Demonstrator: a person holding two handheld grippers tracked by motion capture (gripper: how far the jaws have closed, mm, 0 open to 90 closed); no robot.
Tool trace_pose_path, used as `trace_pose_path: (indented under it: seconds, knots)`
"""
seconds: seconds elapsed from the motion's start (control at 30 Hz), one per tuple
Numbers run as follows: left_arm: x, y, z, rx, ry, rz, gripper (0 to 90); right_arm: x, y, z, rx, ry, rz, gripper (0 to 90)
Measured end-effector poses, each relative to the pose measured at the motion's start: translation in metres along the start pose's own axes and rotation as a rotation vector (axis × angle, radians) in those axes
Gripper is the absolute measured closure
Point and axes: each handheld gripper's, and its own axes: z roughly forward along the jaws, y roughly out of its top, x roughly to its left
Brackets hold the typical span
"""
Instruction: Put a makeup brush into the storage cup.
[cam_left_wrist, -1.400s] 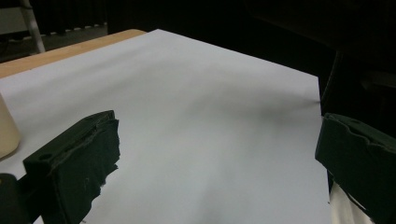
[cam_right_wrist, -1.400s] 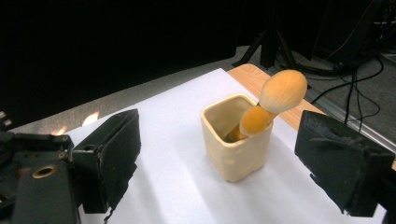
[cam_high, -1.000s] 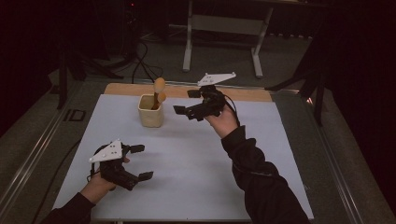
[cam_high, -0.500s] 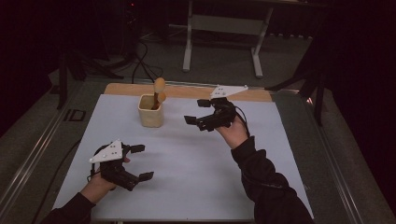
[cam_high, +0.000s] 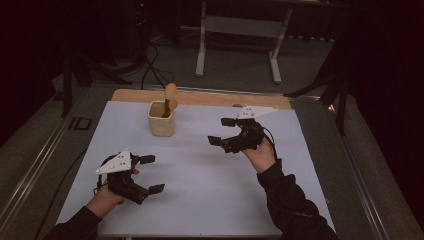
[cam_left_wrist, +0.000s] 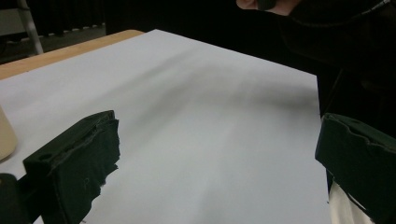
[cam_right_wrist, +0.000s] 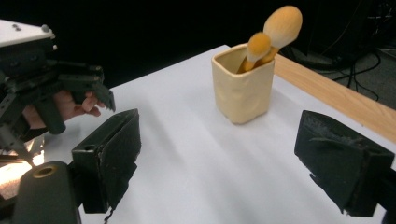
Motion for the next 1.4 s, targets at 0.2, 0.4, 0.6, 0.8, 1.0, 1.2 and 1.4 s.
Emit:
trace_pose_path:
  seconds: [0.2,0.4,0.6,0.8,1.0,1.2,1.4]
  knots:
    - [0.0,0.0,0.001,0.0,-0.002,0.001,0.3,0.001,-0.013,-0.011,-0.006,-0.004,0.022,14.1]
    - [0.0,0.001,0.0,-0.001,-0.002,0.0,0.3,0.005,-0.025,-0.021,-0.01,-0.011,0.03,14.1]
    - [0.0,0.0,0.001,0.001,-0.002,-0.004,0.3,0.009,-0.037,-0.03,-0.011,-0.016,0.047,14.1]
    - [0.0,0.0,0.001,0.002,-0.003,-0.003,0.3,0.011,-0.054,-0.037,0.013,-0.023,0.064,14.1]
    - [0.0,0.0,0.002,0.004,-0.006,0.0,0.3,0.013,-0.067,-0.041,0.022,-0.025,0.071,14.1]
    - [0.0,0.0,0.001,0.003,-0.005,0.002,0.3,0.019,-0.076,-0.047,0.013,-0.024,0.06,14.1]
    - [0.0,0.001,0.0,0.0,-0.007,0.003,0.3,0.025,-0.083,-0.055,0.0,-0.036,0.042,14.1]
